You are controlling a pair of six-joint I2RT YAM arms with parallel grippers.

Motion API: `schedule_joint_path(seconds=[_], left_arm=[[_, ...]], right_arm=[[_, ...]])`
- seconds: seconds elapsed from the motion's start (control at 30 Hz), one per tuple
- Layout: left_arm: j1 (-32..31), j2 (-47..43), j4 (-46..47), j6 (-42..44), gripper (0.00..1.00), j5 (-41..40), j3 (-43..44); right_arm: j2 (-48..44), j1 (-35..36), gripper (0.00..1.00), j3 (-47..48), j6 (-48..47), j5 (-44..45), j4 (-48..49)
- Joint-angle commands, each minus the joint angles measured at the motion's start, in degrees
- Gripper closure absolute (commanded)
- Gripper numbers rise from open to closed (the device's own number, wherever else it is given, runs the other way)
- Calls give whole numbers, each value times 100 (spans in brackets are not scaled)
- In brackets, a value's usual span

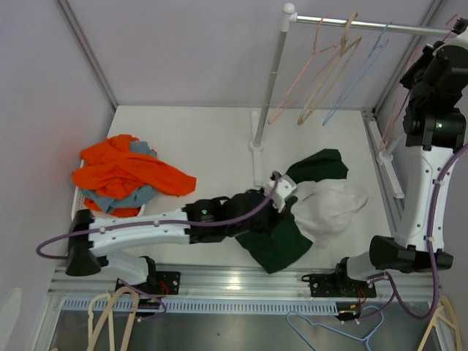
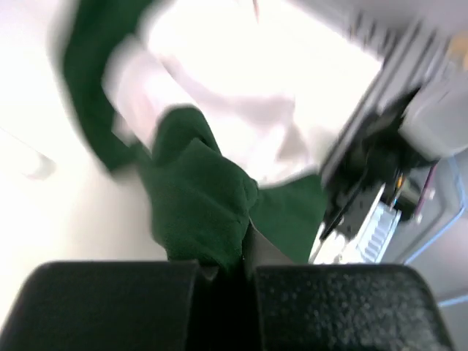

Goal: Remove the t-shirt from the hanger

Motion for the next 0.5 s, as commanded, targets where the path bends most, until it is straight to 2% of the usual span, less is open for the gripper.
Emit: schedule_joint_path(seconds=[0.0, 0.13, 0.3, 0.37, 0.47], left_arm=[[450, -842, -292, 552, 99, -637, 496], [1294, -1274, -416, 956, 99, -839, 1128], [2672, -1134, -250, 1501, 99, -1392, 2210], [3034, -1072, 154, 2001, 99, -1840, 2869], [3913, -853, 312, 2266, 99, -1921, 4176]], right_arm=[[554, -25, 100, 765, -370, 164, 522], [1267, -16, 100, 1479, -511, 173, 426], [1734, -33, 100, 1718, -704, 94, 846], [1909, -77, 100, 1814, -722, 41, 996], [2181, -174, 100, 2157, -669, -134, 918]])
